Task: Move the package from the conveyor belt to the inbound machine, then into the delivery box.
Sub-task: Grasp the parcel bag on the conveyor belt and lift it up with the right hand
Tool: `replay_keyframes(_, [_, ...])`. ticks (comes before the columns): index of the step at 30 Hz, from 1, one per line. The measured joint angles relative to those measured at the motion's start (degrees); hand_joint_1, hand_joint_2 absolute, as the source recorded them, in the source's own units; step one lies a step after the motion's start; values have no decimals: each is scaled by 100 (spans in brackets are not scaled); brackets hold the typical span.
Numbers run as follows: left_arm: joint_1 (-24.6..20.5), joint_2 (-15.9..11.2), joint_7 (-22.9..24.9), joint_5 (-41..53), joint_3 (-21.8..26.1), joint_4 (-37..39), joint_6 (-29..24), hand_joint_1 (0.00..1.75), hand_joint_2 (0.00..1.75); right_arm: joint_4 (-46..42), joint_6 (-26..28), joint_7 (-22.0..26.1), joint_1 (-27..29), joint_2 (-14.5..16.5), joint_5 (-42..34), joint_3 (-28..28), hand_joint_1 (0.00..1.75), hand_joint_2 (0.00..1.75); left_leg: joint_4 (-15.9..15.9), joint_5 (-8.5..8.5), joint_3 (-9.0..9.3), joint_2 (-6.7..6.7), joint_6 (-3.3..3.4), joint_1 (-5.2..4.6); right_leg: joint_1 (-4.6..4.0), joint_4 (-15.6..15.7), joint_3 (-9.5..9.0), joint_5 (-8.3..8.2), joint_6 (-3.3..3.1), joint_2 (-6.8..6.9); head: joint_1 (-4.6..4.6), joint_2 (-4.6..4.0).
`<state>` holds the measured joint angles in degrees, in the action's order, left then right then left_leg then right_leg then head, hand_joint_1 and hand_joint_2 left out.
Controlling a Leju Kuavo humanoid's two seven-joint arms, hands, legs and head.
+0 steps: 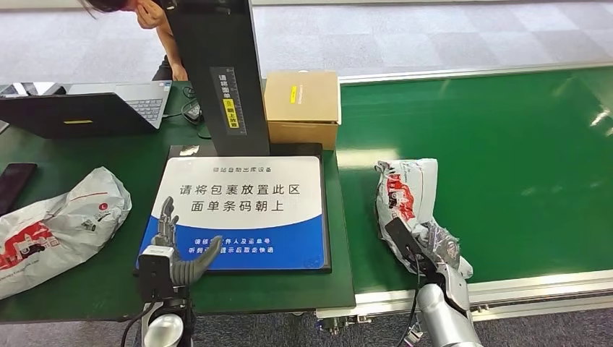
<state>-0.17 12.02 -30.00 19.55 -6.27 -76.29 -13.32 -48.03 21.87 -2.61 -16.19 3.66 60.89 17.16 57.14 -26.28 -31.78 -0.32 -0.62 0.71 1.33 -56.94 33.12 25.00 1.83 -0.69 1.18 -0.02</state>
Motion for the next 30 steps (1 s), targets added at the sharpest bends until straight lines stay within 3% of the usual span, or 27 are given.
replay_keyframes(8, [-200, 1, -46, 14, -2, 269, 53, 0, 175, -1212, 561, 1069, 812, 258, -731, -260, 174, 175, -3, -1, -37, -2, -2, 1, 0, -6, 40, 4, -5, 0, -2, 0])
replay_keyframes(14, [-408, 2, -106, 50, -4, 459, 107, 0, 175, -2401, 1051, 1264, 1246, 413, -655, -766, 175, 175, -3, -1, -43, -1, -2, 1, 1, -7, 45, 4, -5, 0, -1, 0])
replay_keyframes(22, [-498, 2, -267, -23, 11, 601, 1, 0, 175, -3103, 863, 1747, 1261, 422, -775, -1676, 174, 175, -3, 0, -43, 0, -2, 1, 1, -8, 44, 3, -5, -1, -1, 0])
replay_keyframes(30, [-478, 2, -343, -89, 28, 600, -128, 0, 175, -3125, 603, 2063, 929, 367, -969, -2504, 175, 175, -3, 0, -45, 0, -3, 1, 0, -9, 46, 3, -5, -1, -1, 0])
